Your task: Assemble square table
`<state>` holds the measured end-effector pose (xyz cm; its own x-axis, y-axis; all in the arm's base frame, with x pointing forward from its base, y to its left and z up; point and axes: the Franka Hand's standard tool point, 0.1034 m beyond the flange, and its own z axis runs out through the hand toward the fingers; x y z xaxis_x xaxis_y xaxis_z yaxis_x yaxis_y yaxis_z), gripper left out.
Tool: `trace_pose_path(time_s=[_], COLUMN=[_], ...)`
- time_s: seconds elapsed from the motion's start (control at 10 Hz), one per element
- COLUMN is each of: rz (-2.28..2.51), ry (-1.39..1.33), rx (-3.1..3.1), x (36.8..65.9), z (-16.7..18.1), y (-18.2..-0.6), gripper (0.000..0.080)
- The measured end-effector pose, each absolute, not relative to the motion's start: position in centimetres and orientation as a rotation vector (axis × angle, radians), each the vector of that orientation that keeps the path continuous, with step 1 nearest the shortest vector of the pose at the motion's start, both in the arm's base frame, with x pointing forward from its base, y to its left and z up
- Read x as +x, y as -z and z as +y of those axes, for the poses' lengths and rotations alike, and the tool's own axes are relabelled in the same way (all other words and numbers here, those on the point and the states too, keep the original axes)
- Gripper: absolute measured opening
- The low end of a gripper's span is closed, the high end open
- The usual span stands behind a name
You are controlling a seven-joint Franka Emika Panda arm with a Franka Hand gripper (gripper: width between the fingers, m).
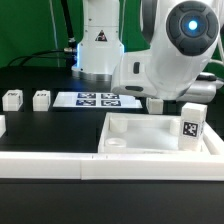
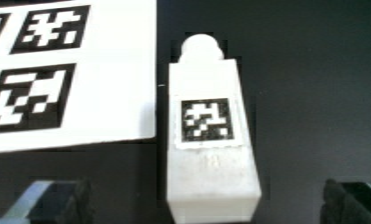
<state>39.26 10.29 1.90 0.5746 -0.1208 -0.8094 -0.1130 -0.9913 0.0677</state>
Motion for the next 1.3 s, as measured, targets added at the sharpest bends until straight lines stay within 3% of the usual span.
trace_pose_path(time_s=[0.3, 0.6, 0.7, 0.8, 0.9, 1.0, 1.3], rz=[-0.261, -0.265, -0.266, -0.268, -0.269, -0.27, -0.271], ry=[1.466, 1.473, 1.474, 1.474, 1.476, 1.476, 1.477], rx=[2.716, 2.71, 2.71, 2.71, 2.71, 2.71, 2.71], x=[35.2, 35.0, 35.0, 35.0, 35.0, 35.0, 35.0], z=[11.4, 11.3, 11.3, 11.2, 11.2, 11.2, 11.2], y=[-0.6, -0.5, -0.5, -0.5, -0.5, -0.5, -0.5], gripper=[0.0649, 0.0649, 0.0522, 0.0522, 0.0339, 0.0287, 0.0288])
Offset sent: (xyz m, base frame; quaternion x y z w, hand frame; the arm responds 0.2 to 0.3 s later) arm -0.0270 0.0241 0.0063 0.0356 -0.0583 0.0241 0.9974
